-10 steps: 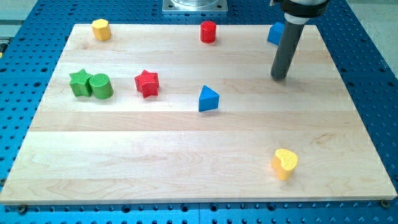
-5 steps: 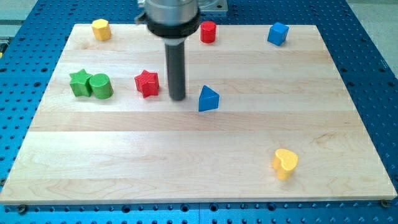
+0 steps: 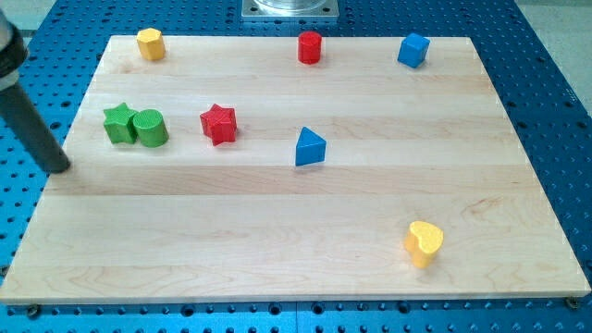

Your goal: Move the green blocks into the red star

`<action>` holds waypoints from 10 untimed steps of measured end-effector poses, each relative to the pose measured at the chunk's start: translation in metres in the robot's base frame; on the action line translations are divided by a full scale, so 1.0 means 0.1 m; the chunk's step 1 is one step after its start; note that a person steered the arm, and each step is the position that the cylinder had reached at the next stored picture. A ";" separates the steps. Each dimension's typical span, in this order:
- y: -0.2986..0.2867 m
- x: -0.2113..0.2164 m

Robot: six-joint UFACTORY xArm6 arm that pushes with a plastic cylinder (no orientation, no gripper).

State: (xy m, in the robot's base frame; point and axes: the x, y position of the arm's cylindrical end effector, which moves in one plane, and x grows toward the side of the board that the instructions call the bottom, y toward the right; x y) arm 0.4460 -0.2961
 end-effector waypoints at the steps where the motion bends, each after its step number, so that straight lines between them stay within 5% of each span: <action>1: 0.17 -0.16; 3: 0.37 -0.60; 4: 1.03 -0.53; 5: 2.02 -0.39; 6: 1.84 -0.27; 7: 1.43 0.41; 8: 2.09 0.55; 10: 2.34 -0.17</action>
